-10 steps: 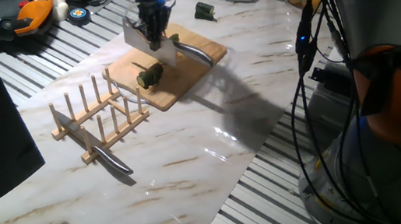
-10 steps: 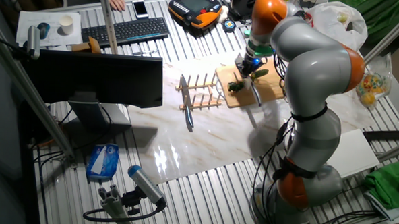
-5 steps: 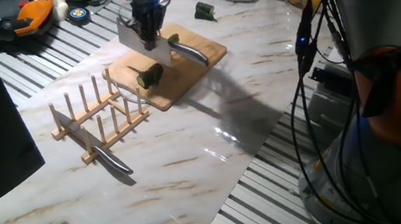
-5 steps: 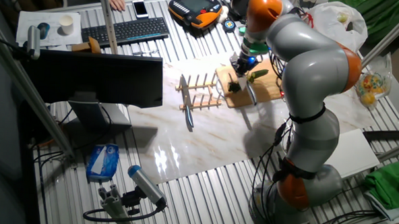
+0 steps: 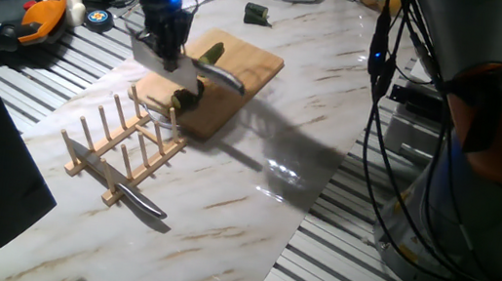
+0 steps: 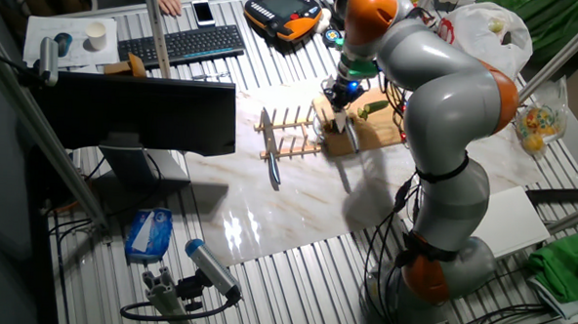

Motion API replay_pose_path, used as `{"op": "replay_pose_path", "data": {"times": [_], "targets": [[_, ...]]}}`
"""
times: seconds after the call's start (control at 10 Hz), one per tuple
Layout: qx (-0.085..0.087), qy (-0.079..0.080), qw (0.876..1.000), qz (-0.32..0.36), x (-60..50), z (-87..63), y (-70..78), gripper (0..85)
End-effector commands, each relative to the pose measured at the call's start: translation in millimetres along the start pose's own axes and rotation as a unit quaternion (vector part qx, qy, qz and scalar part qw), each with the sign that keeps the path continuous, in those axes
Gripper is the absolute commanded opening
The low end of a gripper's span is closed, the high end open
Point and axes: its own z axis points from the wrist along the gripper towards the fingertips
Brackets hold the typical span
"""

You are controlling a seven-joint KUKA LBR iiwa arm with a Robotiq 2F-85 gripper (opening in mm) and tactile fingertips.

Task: Cut the cucumber into segments

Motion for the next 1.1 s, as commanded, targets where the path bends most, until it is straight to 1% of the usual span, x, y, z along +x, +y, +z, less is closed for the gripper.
{"op": "replay_pose_path", "data": {"times": [0.0, 0.1, 0.2, 0.3, 0.4, 0.6, 0.9, 1.0], "targets": [[-0.008, 0.001, 1.0, 0.003, 1.7, 1.9, 8.5, 0.7], [-0.01, -0.003, 1.0, 0.004, 3.7, 5.4, 16.7, 0.7], [-0.017, -0.005, 1.0, 0.006, 5.3, 8.5, 22.3, 0.7], [-0.039, -0.003, 0.999, 0.009, 6.3, 8.8, 23.3, 0.7], [-0.039, -0.001, 0.999, 0.008, 7.2, 7.2, 21.4, 0.7], [-0.046, 0.0, 0.999, 0.007, 7.8, 5.0, 19.1, 0.7], [-0.045, 0.001, 0.999, 0.001, 6.6, 1.8, 13.0, 0.7], [-0.045, 0.001, 0.999, -0.002, 6.6, 1.8, 13.0, 0.7]]}}
